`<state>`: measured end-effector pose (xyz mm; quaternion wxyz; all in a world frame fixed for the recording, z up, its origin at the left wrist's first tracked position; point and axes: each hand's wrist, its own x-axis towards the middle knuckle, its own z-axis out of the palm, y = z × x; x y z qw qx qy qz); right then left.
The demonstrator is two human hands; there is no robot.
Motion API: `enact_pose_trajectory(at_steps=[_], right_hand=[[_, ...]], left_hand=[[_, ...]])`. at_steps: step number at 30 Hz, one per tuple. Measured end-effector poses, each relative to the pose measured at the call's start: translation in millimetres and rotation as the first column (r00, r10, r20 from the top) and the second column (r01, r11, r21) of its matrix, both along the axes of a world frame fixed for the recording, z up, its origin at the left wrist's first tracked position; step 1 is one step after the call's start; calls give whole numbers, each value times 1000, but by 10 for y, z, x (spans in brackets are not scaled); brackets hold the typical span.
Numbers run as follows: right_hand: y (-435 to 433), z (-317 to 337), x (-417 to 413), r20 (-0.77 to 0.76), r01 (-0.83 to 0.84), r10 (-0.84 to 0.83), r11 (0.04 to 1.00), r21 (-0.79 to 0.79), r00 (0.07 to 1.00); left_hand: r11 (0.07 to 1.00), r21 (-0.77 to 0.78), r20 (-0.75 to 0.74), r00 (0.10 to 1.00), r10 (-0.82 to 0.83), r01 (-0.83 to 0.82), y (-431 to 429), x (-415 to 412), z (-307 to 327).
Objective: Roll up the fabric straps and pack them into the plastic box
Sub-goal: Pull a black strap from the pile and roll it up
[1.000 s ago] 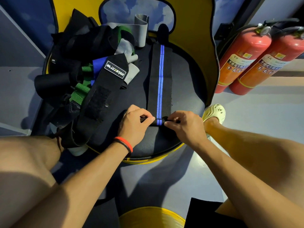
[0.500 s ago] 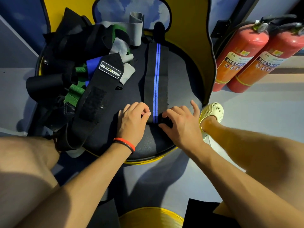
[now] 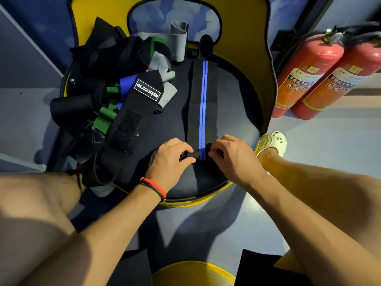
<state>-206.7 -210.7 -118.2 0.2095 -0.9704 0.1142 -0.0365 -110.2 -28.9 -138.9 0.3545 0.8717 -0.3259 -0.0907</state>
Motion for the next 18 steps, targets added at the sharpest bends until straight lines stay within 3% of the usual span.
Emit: enact_pose_trajectory(at_steps=[7,14,18], right_hand=[[-14,24,-77,-107,25,-17,997,74,994],[-135,76,17,-171,56,-23,979,195,985],[-155,-8,35,-124,236,-207,919,315,971]], left_hand=[[1000,17,-215,976,28,-25,8,71,72],[998,8,-150,987,63,-62,-41,87,49],[988,-42,-168,975,143,-152,-90,75,27]])
